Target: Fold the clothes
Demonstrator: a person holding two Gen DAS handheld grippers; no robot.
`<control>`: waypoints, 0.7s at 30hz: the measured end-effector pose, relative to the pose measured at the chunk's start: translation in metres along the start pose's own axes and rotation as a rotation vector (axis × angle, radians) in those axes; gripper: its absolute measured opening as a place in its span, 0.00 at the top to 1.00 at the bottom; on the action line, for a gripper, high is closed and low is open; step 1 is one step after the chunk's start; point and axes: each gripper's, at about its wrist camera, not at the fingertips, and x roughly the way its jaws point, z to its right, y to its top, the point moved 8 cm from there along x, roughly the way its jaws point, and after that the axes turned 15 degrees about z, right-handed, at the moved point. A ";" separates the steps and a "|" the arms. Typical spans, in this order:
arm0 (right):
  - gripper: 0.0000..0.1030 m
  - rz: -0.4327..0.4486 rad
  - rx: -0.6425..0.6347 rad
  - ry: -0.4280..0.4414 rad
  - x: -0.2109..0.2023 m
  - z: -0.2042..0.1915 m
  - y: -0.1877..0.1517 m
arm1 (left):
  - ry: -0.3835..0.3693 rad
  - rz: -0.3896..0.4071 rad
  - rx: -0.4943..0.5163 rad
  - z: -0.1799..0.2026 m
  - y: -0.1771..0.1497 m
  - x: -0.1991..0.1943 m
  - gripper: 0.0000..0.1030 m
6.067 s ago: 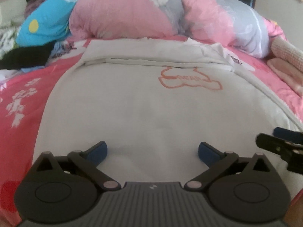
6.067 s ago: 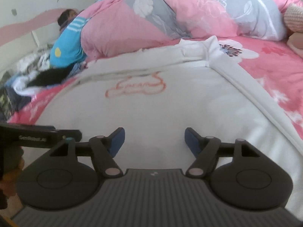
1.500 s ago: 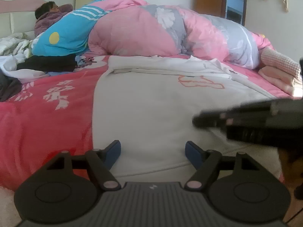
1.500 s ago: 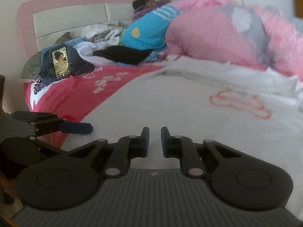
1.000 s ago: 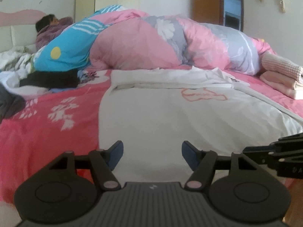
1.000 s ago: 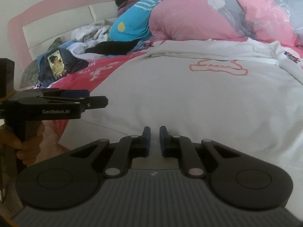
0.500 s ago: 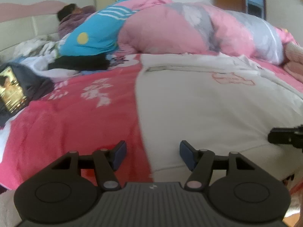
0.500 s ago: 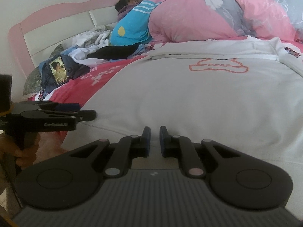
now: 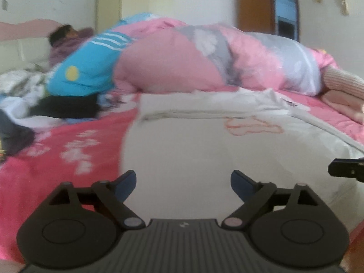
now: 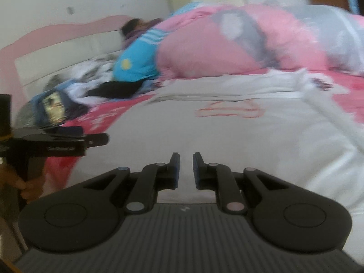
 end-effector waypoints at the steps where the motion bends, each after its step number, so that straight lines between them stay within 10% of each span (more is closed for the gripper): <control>1: 0.89 -0.008 0.015 -0.027 -0.002 0.009 -0.002 | -0.019 -0.011 -0.005 0.006 -0.003 0.003 0.11; 21: 0.86 -0.019 0.101 -0.211 -0.053 0.081 -0.004 | -0.083 -0.140 0.025 0.038 -0.036 0.021 0.00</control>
